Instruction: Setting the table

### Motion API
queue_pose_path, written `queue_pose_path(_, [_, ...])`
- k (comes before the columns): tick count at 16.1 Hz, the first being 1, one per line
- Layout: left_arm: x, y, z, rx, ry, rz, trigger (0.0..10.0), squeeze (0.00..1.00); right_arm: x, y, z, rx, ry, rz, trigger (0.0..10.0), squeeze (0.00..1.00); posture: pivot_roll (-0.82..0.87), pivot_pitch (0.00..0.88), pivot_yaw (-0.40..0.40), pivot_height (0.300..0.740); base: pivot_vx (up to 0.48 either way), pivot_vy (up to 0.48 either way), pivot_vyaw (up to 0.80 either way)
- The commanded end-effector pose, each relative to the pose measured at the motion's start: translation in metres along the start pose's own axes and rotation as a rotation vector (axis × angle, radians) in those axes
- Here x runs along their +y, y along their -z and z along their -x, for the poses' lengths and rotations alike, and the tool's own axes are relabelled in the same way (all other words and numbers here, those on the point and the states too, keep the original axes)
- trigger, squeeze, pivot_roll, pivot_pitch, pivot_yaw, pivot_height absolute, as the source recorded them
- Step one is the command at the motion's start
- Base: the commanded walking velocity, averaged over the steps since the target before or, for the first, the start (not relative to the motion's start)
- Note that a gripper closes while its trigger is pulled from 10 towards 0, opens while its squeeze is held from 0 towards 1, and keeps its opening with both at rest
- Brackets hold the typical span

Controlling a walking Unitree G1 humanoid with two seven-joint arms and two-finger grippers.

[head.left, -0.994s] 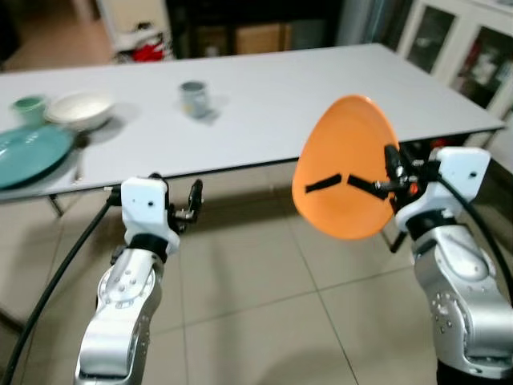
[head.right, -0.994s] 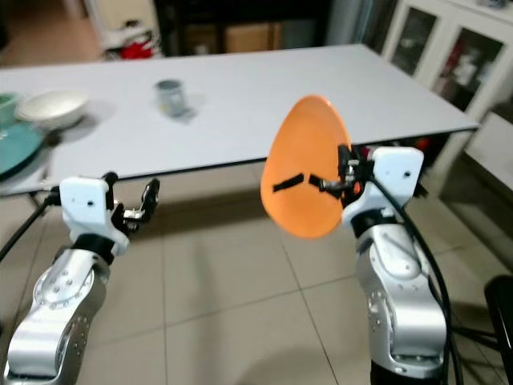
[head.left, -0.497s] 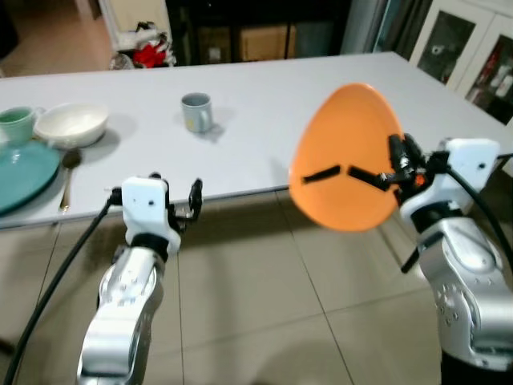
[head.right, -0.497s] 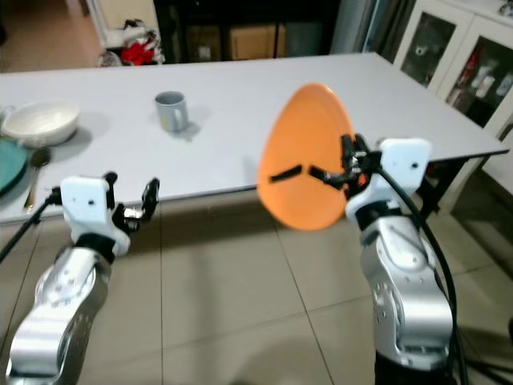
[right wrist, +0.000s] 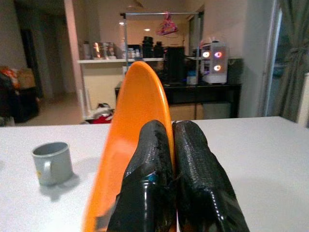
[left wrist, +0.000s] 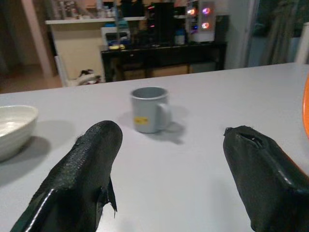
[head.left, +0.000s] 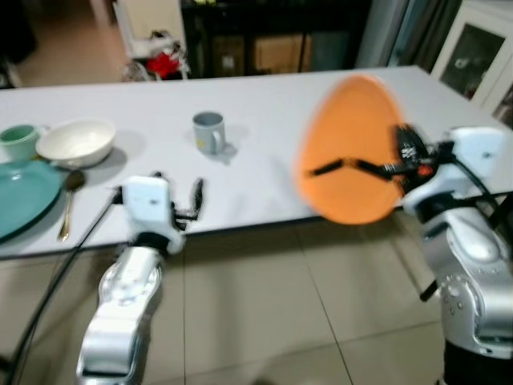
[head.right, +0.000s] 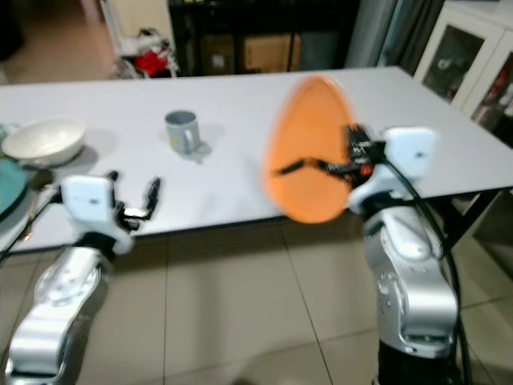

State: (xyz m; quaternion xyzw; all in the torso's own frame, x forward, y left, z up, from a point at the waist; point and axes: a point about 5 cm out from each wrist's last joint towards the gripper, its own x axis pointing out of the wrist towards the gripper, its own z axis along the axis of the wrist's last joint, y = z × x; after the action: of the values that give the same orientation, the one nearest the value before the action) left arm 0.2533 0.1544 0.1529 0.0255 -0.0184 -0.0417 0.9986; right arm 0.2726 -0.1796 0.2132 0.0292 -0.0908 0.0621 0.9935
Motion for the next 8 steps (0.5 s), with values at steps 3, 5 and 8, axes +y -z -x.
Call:
queue_pose_path(3, [-0.008,-0.003,-0.002,-0.012,0.028,0.003,10.0,0.00,-0.008,-0.012,-0.002,-0.062,0.030,-0.015,10.0,0.00,-0.01,0.000,0.011,0.740,0.431,0.000,0.00])
queue_pose_path(5, [-0.008,-0.003,-0.001,-0.011,0.029,0.002,10.0,0.00,-0.009,-0.011,-0.003,-0.059,0.033,-0.036,10.0,0.00,-0.01,0.000,0.012,0.740,0.431,0.000,0.00])
queue_pose_path(8, [-0.009,-0.003,-0.002,-0.008,0.041,-0.002,10.0,0.00,-0.018,-0.003,-0.007,-0.005,0.101,-0.197,10.0,0.00,-0.01,0.000,0.018,0.740,0.428,0.000,0.00])
